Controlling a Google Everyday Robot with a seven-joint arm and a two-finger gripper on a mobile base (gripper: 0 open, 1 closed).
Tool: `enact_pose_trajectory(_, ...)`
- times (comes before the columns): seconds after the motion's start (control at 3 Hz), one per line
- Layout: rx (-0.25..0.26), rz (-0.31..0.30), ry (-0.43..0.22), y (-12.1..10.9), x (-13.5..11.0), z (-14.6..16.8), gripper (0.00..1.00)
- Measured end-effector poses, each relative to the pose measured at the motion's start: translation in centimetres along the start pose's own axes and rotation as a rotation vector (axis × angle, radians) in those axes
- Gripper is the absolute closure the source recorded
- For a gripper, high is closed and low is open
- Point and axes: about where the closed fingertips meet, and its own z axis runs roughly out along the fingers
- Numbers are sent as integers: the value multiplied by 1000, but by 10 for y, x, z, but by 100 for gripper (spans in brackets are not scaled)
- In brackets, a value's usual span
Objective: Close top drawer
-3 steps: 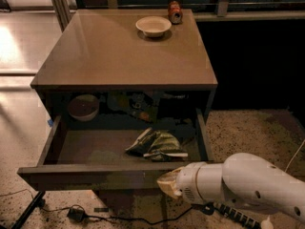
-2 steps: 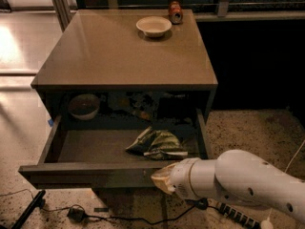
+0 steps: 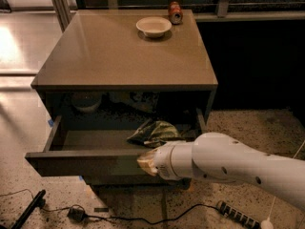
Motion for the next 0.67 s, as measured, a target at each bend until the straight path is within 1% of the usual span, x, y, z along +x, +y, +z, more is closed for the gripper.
enact_pose_trajectory(0.33,-2,17,28,-5,13,3,100)
enact_pose_trajectory(0.67,12,71,79,-15,47,1,100)
